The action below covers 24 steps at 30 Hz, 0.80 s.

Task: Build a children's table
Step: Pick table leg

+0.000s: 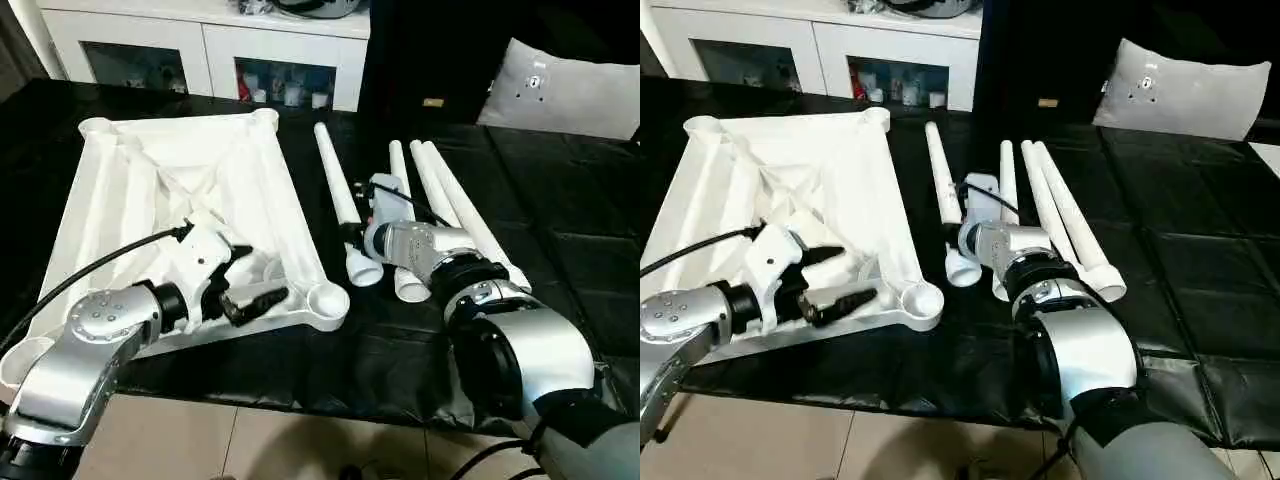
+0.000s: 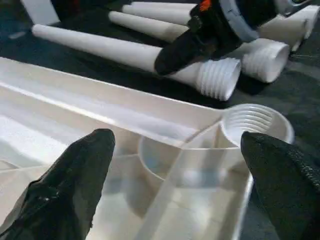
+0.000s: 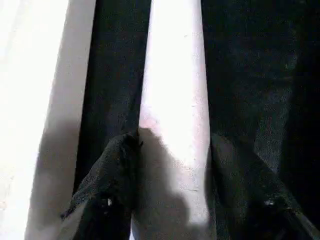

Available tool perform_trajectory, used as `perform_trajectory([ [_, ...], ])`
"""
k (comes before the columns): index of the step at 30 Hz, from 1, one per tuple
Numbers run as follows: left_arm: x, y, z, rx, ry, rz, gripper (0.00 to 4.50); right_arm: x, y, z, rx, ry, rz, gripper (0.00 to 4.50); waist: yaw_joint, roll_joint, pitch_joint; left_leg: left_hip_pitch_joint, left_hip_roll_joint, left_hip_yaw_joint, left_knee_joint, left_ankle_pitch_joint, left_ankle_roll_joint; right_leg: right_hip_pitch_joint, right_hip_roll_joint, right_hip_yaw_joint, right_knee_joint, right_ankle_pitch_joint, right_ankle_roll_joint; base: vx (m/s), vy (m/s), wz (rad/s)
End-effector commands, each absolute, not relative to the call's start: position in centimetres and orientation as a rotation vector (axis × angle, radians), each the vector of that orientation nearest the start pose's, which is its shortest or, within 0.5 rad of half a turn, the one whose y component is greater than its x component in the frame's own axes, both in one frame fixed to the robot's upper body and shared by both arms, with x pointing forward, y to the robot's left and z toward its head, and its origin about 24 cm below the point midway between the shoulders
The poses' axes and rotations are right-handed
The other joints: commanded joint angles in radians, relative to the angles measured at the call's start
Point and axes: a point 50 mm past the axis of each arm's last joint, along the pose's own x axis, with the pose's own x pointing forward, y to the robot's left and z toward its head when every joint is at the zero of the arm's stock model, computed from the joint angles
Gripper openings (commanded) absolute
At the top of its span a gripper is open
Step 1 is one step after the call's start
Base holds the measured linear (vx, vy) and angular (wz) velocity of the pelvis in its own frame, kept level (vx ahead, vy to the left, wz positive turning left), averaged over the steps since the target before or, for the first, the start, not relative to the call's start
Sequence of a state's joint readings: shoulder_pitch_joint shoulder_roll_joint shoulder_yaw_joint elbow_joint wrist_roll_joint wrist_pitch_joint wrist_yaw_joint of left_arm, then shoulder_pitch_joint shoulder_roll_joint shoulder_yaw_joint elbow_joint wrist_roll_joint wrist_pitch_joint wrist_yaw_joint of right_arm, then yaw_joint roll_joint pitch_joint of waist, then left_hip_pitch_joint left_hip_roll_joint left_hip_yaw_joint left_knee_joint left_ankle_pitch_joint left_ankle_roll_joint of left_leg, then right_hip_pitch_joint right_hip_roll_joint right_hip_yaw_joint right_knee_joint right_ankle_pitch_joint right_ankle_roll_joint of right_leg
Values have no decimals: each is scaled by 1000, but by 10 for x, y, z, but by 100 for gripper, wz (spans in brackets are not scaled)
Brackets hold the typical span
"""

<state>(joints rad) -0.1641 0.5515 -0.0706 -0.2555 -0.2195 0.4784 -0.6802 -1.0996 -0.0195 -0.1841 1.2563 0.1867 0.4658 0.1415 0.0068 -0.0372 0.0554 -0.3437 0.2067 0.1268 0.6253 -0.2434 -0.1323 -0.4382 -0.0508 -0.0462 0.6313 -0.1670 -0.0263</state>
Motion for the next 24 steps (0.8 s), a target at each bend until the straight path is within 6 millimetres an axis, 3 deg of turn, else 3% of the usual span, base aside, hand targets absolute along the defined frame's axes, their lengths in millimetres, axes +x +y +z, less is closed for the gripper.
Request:
perform_trajectory([
  [1,269,179,113,310,164,-692,450,400,-84,97,217,561,296,185,4,32,-68,-12,-1,29,-77,-77,2,77,-52,34,-49,-83,-257,0,0,0],
  [2,277,180,123,282,109,-613,450,405,-90,109,214,463,310,185,9,30,-71,-11,0,31,-74,-63,3,79,-51,34,-48,-53,-260,0,0,0],
  [5,286,181,131,254,67,-542,450,408,-94,121,244,381,336,185,18,30,-72,-18,-4,31,-72,-30,18,85,-51,35,-44,-16,-258,0,0,0],
  [6,290,182,135,230,54,-508,450,409,-97,127,281,339,350,185,21,28,-71,-16,-3,31,-71,-32,20,83,-50,34,-45,-24,-253,0,0,0],
  [9,300,180,150,153,-14,-455,450,409,-111,147,298,86,371,185,32,28,-73,-16,-3,33,-70,-20,26,84,-52,35,-48,-16,-244,0,0,0],
  [13,309,162,169,62,-116,-481,450,396,-117,150,452,31,557,185,35,23,-74,-15,-6,32,-71,-16,51,90,-45,34,-49,-4,-254,0,0,0],
  [18,321,144,192,-142,-176,-484,450,371,-120,156,588,-77,797,184,45,16,-77,-15,-1,31,-69,-4,67,93,-52,37,-51,3,-259,0,0,0],
  [20,321,133,203,-264,-200,-536,450,360,-122,156,634,-112,889,184,46,3,-75,-21,-4,32,-69,-12,69,96,-53,36,-57,-34,-258,0,0,0],
  [21,321,130,206,-292,-210,-554,450,357,-123,156,644,-119,912,184,52,5,-74,-21,-2,31,-70,-17,68,94,-56,35,-60,-60,-253,0,0,0],
  [22,321,126,209,-340,-215,-572,450,353,-123,157,646,-129,948,184,49,-1,-74,-23,-4,31,-70,-19,68,95,-54,33,-63,-90,-240,0,0,0],
  [24,321,119,213,-427,-211,-605,450,346,-122,159,666,-134,1012,184,51,-2,-72,-23,-5,31,-69,-21,69,94,-54,34,-68,-122,-229,0,0,0],
])
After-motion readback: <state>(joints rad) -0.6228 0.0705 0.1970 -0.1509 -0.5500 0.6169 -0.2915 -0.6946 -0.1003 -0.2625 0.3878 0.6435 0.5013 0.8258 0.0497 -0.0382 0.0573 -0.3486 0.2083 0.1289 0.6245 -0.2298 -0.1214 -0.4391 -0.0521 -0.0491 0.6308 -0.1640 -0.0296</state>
